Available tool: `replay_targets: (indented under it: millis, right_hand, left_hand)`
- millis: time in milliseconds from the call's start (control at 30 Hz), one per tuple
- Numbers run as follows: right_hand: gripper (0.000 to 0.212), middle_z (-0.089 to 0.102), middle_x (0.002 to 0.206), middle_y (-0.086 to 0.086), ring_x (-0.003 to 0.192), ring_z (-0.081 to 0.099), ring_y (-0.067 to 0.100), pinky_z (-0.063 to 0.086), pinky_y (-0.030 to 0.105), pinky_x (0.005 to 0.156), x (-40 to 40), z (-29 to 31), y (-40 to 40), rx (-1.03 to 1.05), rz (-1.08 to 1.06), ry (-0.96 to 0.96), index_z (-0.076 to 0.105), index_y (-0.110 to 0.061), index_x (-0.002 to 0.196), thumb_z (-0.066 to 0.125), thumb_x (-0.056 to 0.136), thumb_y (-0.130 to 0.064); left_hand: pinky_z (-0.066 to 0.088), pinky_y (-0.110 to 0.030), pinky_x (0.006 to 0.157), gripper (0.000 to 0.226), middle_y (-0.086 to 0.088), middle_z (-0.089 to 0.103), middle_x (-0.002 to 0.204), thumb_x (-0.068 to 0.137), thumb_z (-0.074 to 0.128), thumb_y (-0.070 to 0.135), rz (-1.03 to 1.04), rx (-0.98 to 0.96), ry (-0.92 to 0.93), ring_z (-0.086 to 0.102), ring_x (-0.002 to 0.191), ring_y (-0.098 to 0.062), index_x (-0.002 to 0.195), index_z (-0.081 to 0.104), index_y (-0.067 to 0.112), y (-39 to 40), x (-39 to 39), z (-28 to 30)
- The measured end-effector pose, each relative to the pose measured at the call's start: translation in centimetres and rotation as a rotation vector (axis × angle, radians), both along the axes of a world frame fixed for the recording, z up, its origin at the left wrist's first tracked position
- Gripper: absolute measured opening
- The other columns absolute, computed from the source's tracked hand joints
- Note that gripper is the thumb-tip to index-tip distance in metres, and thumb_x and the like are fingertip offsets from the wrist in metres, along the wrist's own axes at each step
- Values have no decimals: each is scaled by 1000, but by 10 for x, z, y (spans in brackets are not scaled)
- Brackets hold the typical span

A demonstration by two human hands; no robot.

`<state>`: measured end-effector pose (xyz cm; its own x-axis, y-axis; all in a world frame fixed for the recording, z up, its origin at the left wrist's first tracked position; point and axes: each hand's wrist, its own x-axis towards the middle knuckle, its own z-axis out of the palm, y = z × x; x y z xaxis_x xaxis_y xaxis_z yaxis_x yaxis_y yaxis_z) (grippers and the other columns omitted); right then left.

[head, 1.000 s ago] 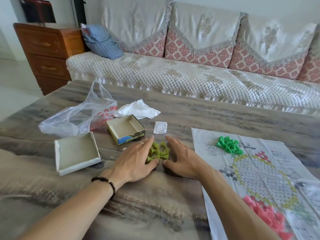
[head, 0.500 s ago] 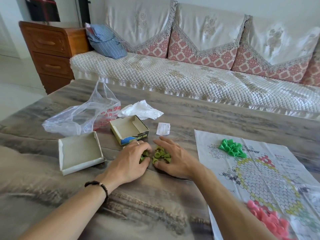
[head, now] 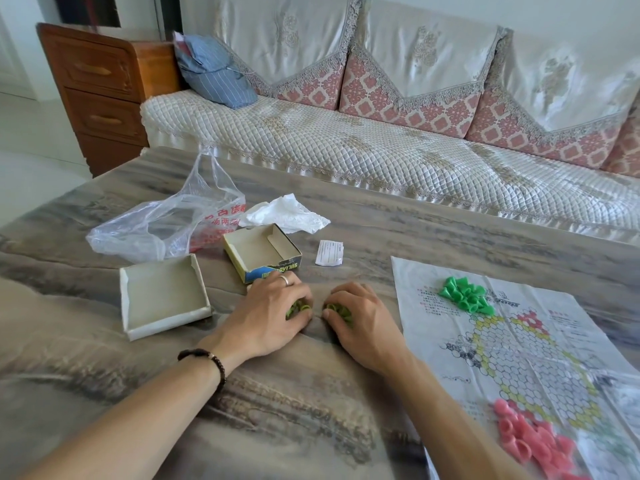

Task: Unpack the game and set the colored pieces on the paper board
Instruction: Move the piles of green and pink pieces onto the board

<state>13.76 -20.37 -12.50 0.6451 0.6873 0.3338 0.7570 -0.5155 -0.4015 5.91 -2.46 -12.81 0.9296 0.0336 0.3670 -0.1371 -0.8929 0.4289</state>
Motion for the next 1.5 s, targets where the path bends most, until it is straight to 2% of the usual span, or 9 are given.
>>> replay_targets:
  millis: [133, 367, 500, 600, 767, 900, 1100, 1400, 1500]
  right_hand:
    - [25, 54, 89, -4, 84, 51, 21, 44, 37, 73, -6, -2, 3, -116, -161, -205, 58, -21, 86, 44, 88, -43]
    - [28, 52, 67, 2, 57, 54, 35, 37, 34, 47, -9, 2, 6, -101, -291, -225, 39, -17, 66, 50, 87, -32]
    - [39, 52, 54, 5, 49, 49, 37, 25, 29, 47, -10, 5, 8, -84, -328, -224, 26, -17, 57, 56, 81, -26]
    - [42, 51, 50, 5, 46, 48, 36, 23, 29, 46, -12, 4, 7, -81, -339, -238, 26, -15, 54, 57, 79, -26]
    - [37, 48, 51, 3, 47, 49, 34, 26, 29, 43, -16, 4, 4, -69, -334, -246, 30, -14, 54, 53, 79, -30]
    - [28, 53, 70, 0, 67, 51, 24, 35, 31, 49, -29, 3, 0, -125, -355, -253, 42, -19, 66, 47, 85, -38]
    - [38, 50, 52, 4, 41, 49, 34, 23, 26, 42, -30, 2, 2, -120, -424, -265, 28, -19, 57, 60, 77, -22]
    - [45, 47, 42, 10, 38, 42, 35, 26, 28, 39, -15, 4, 0, 10, -335, -274, 23, -14, 49, 56, 79, -22]
    - [48, 45, 40, 9, 36, 40, 33, 29, 30, 36, -12, 7, -1, 18, -305, -289, 24, -15, 48, 58, 81, -22]
  left_hand:
    - [34, -36, 75, 19, 6, 50, 93, 89, 49, 42, 84, 160, -14, 45, 93, -20, 89, 55, 25, -4, 0, -4]
    - [38, -34, 55, 26, 3, 50, 74, 90, 56, 35, 186, 216, -95, 54, 74, -23, 73, 41, 22, -9, -2, 1]
    - [28, -29, 46, 40, 3, 45, 57, 84, 65, 29, 220, 243, -129, 50, 52, -24, 60, 34, 20, -11, -7, 6]
    - [25, -26, 45, 41, 2, 45, 52, 80, 68, 26, 246, 255, -123, 47, 47, -24, 56, 35, 19, -11, -9, 6]
    - [27, -26, 44, 38, 2, 48, 57, 76, 67, 28, 250, 331, -107, 53, 56, -23, 56, 35, 20, -12, -9, 5]
    - [28, -29, 48, 30, -3, 51, 65, 77, 64, 27, 286, 342, -112, 56, 64, -27, 61, 40, 20, -15, -10, 4]
    - [30, -26, 42, 42, -4, 51, 52, 74, 72, 20, 350, 261, -94, 53, 43, -31, 54, 36, 20, -16, -13, 3]
    - [27, -24, 38, 44, -3, 46, 42, 76, 64, 22, 253, 223, -155, 47, 37, -29, 46, 32, 19, -11, -11, 5]
    - [22, -23, 39, 52, -3, 44, 39, 74, 72, 19, 222, 227, -166, 44, 34, -25, 47, 27, 20, -16, -9, 8]
